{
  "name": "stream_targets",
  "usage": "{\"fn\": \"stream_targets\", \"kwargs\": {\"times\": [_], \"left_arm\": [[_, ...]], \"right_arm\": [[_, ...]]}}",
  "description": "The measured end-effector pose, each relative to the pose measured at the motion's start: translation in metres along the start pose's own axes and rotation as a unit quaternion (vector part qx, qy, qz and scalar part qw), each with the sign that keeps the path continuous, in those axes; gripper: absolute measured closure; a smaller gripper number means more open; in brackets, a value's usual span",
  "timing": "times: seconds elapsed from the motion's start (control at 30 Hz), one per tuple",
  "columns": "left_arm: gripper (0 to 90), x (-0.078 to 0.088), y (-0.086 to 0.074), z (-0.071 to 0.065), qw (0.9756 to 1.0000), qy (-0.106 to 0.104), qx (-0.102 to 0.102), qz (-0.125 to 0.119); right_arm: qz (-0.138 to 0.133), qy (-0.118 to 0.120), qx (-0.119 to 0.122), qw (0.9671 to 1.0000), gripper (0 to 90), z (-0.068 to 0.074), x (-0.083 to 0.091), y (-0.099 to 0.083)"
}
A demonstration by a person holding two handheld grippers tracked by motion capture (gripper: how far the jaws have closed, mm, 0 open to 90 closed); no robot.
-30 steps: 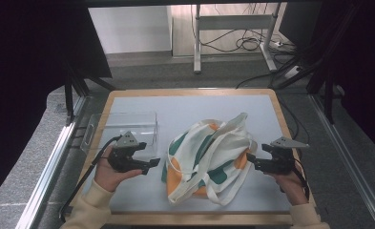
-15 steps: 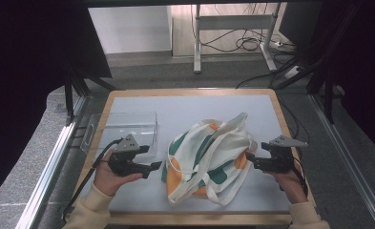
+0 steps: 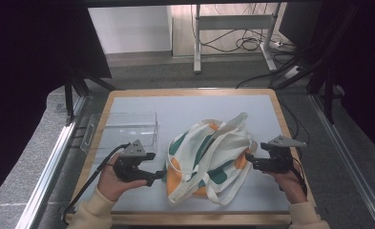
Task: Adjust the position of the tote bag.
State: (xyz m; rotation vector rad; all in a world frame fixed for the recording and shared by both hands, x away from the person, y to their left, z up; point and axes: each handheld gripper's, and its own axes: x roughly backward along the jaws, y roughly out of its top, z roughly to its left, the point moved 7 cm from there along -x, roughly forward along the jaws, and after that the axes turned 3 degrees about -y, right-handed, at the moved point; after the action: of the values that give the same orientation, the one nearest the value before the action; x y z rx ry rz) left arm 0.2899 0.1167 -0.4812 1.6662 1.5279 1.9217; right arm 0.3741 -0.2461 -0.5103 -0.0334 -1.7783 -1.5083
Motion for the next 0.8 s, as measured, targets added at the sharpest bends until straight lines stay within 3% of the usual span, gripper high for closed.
{"fn": "stream_targets", "kwargs": {"times": [0.4,0.53,0.8], "left_arm": [[25.1,-0.006,0.002,-0.016,0.9997,-0.021,-0.013,0.005],[25.2,-0.009,0.006,-0.028,0.999,-0.04,-0.018,-0.001],[24.7,-0.018,0.005,-0.039,0.9982,-0.049,-0.032,0.014]], "right_arm": [[0.007,-0.01,-0.007,0.9999,20.3,-0.003,-0.002,-0.002],[0.007,-0.008,-0.004,0.9999,20.1,0.0,-0.001,-0.001],[0.009,-0.012,-0.007,0.9999,20.0,-0.001,-0.002,-0.002]]}}
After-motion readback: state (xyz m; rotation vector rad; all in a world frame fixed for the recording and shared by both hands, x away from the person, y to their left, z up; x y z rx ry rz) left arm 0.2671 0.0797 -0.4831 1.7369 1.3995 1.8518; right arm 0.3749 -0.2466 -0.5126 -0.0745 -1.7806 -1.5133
